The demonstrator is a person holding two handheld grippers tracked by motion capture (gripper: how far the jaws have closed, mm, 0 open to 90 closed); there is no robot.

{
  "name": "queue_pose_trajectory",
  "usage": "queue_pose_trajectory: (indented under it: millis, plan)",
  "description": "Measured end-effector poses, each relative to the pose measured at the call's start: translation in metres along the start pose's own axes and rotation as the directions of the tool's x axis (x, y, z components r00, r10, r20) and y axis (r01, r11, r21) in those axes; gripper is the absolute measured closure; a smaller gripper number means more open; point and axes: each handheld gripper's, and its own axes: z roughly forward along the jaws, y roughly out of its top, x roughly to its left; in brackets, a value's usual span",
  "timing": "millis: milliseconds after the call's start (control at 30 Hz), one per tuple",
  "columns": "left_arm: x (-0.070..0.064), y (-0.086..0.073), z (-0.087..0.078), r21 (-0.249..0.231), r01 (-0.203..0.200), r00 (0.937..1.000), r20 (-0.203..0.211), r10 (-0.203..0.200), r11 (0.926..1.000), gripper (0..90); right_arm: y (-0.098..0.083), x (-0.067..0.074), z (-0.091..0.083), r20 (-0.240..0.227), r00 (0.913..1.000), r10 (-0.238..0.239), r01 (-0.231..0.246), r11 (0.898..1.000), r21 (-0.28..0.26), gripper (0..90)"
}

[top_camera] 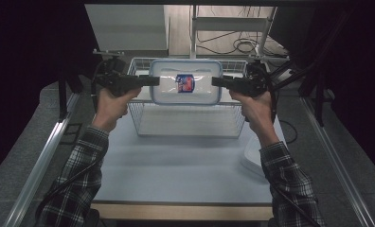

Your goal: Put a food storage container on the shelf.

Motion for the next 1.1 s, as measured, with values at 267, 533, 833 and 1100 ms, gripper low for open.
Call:
queue_pose_trajectory:
  millis: [267,533,833,1100]
  plan:
    - [0.015,-0.001,0.013,0.004,0.027,0.9996,-0.002,-0.027,0.9996,49.9,0.002,-0.017,0.012,0.006,0.9989,0.047,-0.047,0.999,0.001,51.5]
    - [0.017,0.003,0.018,-0.012,-0.023,0.9994,-0.025,0.023,0.9997,46.8,0.003,-0.024,0.018,0.008,0.9979,0.064,-0.064,0.998,-0.002,50.7]
    - [0.016,0.001,0.024,-0.02,-0.062,0.9967,-0.053,0.061,0.9979,41.8,0.001,-0.026,0.02,0.013,0.9967,0.08,-0.08,0.997,0.0,49.8]
    - [0.016,0.001,0.026,0.013,-0.075,0.9943,-0.076,0.076,0.9971,37.2,-0.002,-0.024,0.023,0.078,0.9969,0.015,-0.019,0.998,0.059,50.9]
